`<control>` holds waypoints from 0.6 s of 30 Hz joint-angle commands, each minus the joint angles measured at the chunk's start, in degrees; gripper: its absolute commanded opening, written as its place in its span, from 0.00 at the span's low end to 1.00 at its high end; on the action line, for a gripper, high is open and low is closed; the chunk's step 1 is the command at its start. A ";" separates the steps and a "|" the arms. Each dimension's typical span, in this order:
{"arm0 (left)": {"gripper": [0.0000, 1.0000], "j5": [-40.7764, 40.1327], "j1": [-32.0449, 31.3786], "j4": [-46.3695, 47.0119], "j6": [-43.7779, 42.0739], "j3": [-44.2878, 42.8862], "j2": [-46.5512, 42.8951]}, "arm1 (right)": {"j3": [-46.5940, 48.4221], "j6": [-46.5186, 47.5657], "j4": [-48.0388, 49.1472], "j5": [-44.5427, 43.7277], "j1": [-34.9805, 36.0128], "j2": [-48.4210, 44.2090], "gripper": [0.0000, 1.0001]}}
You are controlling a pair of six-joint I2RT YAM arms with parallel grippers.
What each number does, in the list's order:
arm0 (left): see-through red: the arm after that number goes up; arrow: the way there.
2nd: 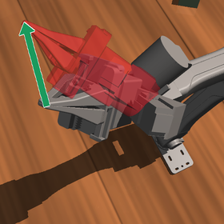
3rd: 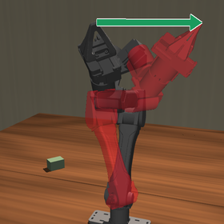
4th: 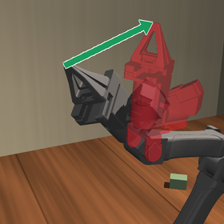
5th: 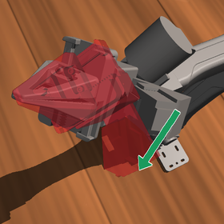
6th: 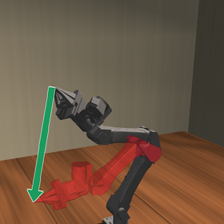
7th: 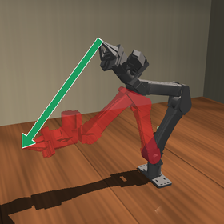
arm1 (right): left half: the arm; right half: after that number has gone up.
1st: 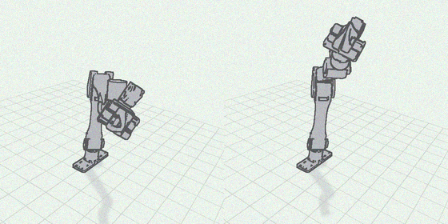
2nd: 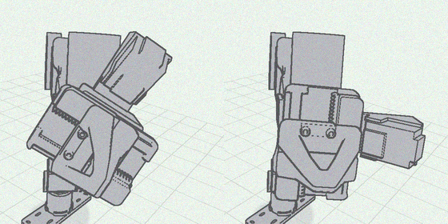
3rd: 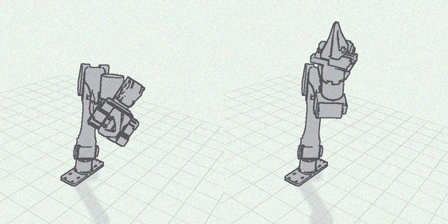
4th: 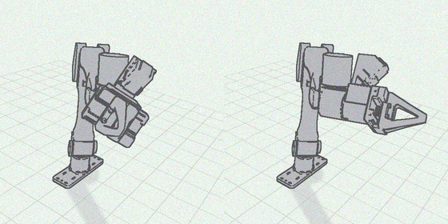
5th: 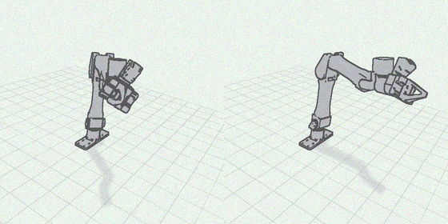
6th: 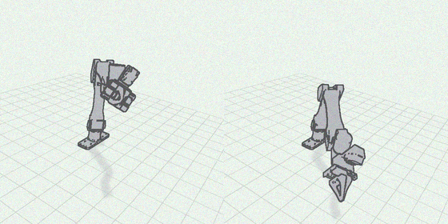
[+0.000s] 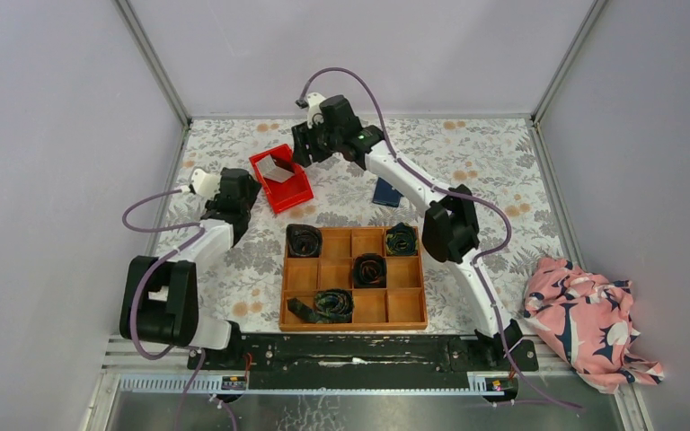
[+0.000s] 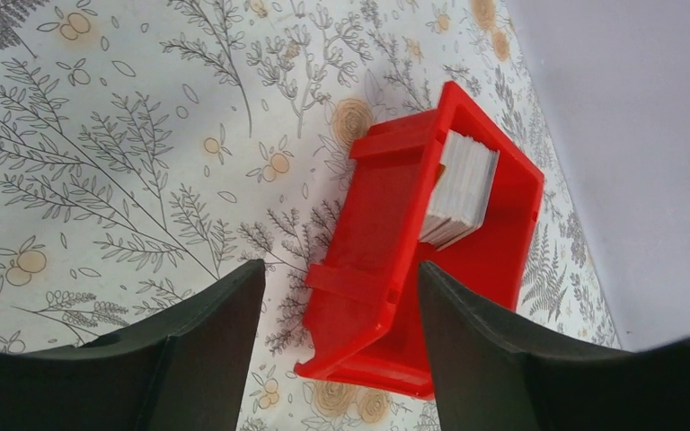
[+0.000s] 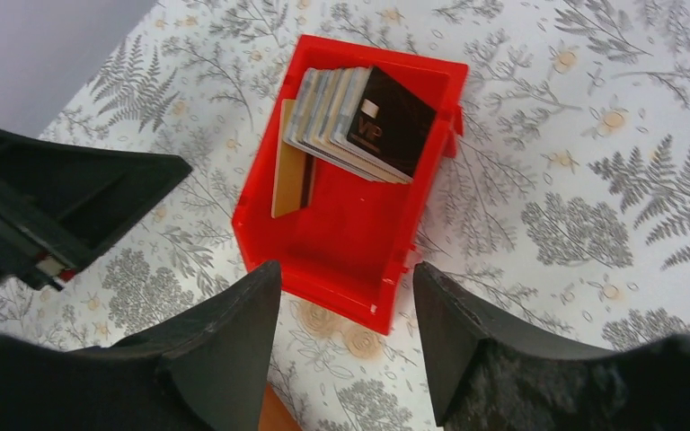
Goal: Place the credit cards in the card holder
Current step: Move the storage box to the center of the board.
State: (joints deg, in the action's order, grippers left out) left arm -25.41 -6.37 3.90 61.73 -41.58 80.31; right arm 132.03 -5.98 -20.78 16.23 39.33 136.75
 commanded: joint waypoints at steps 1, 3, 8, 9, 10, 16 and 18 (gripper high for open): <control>0.69 3.83 3.01 6.15 3.27 1.86 1.86 | 4.18 0.56 1.79 1.71 1.72 1.39 0.64; 0.68 5.75 4.30 7.13 3.87 1.88 3.09 | 4.89 0.89 2.25 1.37 1.96 2.16 0.65; 0.68 8.06 6.14 8.78 4.36 1.88 4.89 | 5.35 4.17 0.99 -4.14 2.39 3.86 0.66; 0.69 8.29 6.33 9.00 4.28 1.79 5.19 | 5.35 5.22 0.60 -5.16 2.40 4.25 0.66; 0.69 8.47 6.41 9.41 4.35 1.85 5.53 | 5.35 5.83 0.15 -5.99 2.41 4.64 0.66; 0.69 9.61 6.50 10.86 4.86 1.82 7.13 | 4.85 6.82 -1.02 -7.03 2.41 7.07 0.66; 0.69 9.70 6.57 11.05 4.89 1.64 7.28 | 5.03 6.65 -1.00 -6.64 2.41 7.89 0.65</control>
State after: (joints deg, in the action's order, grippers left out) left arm -16.71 -0.27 10.74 65.98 -40.03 86.96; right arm 134.76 -0.78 -21.69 10.94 41.43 143.74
